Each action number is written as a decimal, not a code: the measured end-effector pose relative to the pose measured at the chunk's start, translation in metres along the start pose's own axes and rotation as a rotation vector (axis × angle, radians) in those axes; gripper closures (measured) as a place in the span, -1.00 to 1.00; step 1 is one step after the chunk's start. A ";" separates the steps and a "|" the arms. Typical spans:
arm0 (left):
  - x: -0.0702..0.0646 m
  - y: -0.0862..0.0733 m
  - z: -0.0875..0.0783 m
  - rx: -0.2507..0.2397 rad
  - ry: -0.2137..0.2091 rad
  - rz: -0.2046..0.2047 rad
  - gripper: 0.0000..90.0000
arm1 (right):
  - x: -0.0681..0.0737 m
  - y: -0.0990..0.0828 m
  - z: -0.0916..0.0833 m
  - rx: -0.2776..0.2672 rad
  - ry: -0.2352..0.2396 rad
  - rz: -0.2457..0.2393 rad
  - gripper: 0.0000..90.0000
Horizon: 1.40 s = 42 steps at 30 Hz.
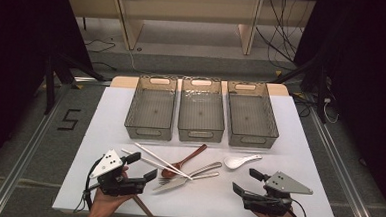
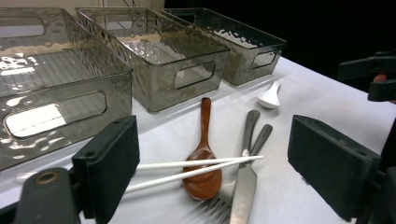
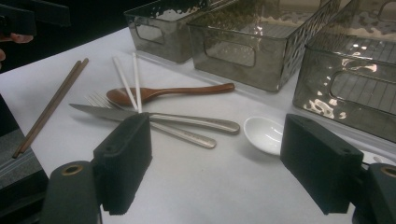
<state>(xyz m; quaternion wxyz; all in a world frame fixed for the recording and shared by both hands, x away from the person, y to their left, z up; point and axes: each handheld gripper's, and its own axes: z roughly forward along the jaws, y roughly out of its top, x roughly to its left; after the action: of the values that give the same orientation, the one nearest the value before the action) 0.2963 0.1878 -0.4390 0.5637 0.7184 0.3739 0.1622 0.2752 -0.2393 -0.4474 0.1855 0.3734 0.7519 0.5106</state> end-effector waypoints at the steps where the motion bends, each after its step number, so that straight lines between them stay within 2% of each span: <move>1: 0.000 0.000 0.000 0.000 0.000 0.000 -0.64 | 0.000 0.000 0.000 0.000 0.000 -0.001 -0.43; 9: 0.002 0.003 0.000 0.012 0.007 0.011 -0.64 | 0.000 0.000 0.000 0.000 0.001 0.002 -0.43; 16: 0.014 0.014 0.000 0.080 0.036 0.049 -0.64 | -0.001 0.000 0.000 0.003 0.003 0.009 -0.43; 18: 0.019 0.020 0.002 0.124 0.037 0.077 -0.64 | -0.001 0.000 0.000 0.004 0.003 0.010 -0.43; 22: 0.026 0.029 0.009 0.251 0.023 0.143 -0.64 | -0.002 -0.001 0.001 0.008 0.005 0.015 -0.43; 24: 0.030 0.031 0.014 0.307 0.017 0.182 -0.62 | -0.002 -0.001 0.001 0.010 0.007 0.016 -0.43; 28: 0.036 0.035 0.024 0.405 -0.002 0.236 -0.60 | -0.002 -0.001 0.002 0.015 0.010 0.018 -0.43; 32: 0.045 0.032 0.038 0.514 -0.009 0.303 -0.56 | -0.002 -0.001 0.002 0.019 0.014 0.017 -0.43; 36: 0.052 0.034 0.048 0.577 -0.021 0.353 -0.48 | -0.002 -0.002 0.003 0.024 0.017 0.019 -0.42; 40: 0.054 0.034 0.059 0.666 -0.045 0.422 -0.40 | -0.002 -0.002 0.004 0.032 0.018 0.021 -0.42; 42: 0.055 0.033 0.065 0.704 -0.058 0.444 -0.38 | -0.002 -0.002 0.004 0.034 0.021 0.021 -0.42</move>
<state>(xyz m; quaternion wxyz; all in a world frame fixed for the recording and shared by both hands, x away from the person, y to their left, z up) 0.3873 0.1793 -0.4385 0.2453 0.9348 0.2263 0.1218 0.2786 -0.2390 -0.4510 0.1658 0.3791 0.7585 0.5035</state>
